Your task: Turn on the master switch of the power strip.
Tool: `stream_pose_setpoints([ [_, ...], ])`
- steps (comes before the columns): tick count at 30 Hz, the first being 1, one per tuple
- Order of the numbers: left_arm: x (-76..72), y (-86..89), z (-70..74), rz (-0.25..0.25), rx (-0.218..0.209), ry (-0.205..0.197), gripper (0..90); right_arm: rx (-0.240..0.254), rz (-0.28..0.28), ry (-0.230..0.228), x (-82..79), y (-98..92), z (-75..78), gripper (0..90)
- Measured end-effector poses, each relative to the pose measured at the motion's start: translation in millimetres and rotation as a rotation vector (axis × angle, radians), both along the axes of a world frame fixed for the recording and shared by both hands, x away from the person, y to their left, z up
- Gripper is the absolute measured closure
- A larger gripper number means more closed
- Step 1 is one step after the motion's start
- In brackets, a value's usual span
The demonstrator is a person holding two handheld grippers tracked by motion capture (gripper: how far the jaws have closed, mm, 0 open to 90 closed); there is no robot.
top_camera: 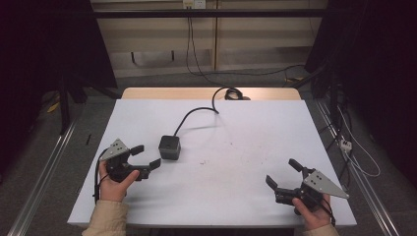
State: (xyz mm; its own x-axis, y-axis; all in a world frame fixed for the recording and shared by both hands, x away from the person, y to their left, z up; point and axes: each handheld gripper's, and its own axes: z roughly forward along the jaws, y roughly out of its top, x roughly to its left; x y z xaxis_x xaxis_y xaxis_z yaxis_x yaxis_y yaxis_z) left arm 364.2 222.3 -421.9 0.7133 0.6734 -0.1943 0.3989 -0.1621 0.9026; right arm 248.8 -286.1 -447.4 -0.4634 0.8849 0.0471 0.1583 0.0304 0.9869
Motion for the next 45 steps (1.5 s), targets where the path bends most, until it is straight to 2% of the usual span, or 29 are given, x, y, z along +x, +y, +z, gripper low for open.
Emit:
stream_pose_setpoints([
  [25,-6.0,19.2,-3.7,0.013,0.003,-0.009,9.7,0.002,0.002,0.007,-0.1,0.4,-0.3,1.8],
  [45,-10.0,35.9,-10.1,0.033,-0.006,0.003,9.4,0.003,0.004,0.008,-0.2,0.7,-0.4,1.8],
])
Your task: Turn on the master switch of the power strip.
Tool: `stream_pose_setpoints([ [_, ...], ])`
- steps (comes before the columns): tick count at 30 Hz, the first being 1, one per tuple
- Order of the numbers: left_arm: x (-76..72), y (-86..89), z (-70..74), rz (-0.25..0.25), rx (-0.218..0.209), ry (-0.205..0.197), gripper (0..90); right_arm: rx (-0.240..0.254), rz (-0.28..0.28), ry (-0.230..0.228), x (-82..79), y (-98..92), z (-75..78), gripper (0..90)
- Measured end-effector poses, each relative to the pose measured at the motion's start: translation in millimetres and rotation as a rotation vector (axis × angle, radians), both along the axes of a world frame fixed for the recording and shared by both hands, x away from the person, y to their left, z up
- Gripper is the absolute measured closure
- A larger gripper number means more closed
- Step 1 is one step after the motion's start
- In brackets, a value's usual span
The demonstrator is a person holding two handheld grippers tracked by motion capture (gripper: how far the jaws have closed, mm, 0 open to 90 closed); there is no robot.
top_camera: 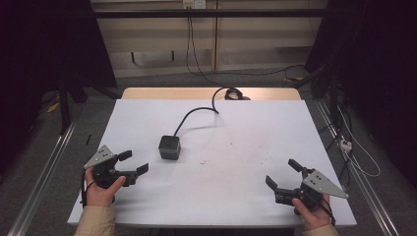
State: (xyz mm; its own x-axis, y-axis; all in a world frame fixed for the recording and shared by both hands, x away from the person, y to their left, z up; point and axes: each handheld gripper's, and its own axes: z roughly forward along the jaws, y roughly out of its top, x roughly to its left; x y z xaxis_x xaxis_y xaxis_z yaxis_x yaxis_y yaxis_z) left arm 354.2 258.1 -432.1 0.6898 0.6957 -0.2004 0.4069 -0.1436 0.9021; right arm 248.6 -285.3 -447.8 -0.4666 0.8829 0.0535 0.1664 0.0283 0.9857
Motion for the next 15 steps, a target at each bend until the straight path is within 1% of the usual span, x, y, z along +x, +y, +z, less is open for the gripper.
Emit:
stream_pose_setpoints([
  [6,-1.3,3.3,-1.2,0.007,0.014,-0.004,8.7,0.000,0.000,0.000,0.1,0.0,-0.1,1.8],
  [8,-1.9,3.8,-1.1,0.010,0.010,-0.004,8.7,-0.001,0.000,0.001,0.1,0.0,-0.1,1.8],
  [10,-2.0,4.5,-1.2,0.008,0.015,-0.008,8.7,-0.001,-0.001,0.000,0.0,-0.1,0.0,1.8],
  [15,-3.0,5.6,-2.4,0.008,0.021,0.001,8.7,0.000,0.000,0.000,0.0,-0.2,0.0,1.8],
])
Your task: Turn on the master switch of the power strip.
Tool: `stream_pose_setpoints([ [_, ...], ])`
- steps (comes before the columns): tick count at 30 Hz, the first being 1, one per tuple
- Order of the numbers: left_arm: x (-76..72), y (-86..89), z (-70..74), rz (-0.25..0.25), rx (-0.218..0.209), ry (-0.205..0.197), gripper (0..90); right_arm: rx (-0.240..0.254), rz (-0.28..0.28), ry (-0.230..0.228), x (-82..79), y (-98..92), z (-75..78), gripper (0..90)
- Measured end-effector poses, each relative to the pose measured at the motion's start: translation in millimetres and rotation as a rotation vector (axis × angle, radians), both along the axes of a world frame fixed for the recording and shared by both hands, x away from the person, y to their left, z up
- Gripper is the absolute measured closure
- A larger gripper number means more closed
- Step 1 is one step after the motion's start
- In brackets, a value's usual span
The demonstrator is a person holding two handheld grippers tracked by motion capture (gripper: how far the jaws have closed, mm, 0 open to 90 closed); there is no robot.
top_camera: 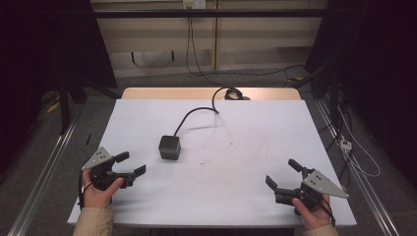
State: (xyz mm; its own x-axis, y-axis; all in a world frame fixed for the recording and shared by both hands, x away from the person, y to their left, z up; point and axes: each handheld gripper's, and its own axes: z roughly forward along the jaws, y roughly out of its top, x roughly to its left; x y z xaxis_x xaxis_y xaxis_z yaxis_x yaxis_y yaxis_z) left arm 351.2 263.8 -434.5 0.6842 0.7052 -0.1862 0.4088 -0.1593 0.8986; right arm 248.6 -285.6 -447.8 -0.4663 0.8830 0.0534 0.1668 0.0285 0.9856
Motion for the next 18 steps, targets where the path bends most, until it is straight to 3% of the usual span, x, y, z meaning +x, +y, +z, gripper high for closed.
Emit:
stream_pose_setpoints([
  [18,-1.5,1.5,-1.9,-0.001,0.016,0.000,8.7,-0.005,0.005,0.003,0.8,0.5,-0.7,1.8],
])
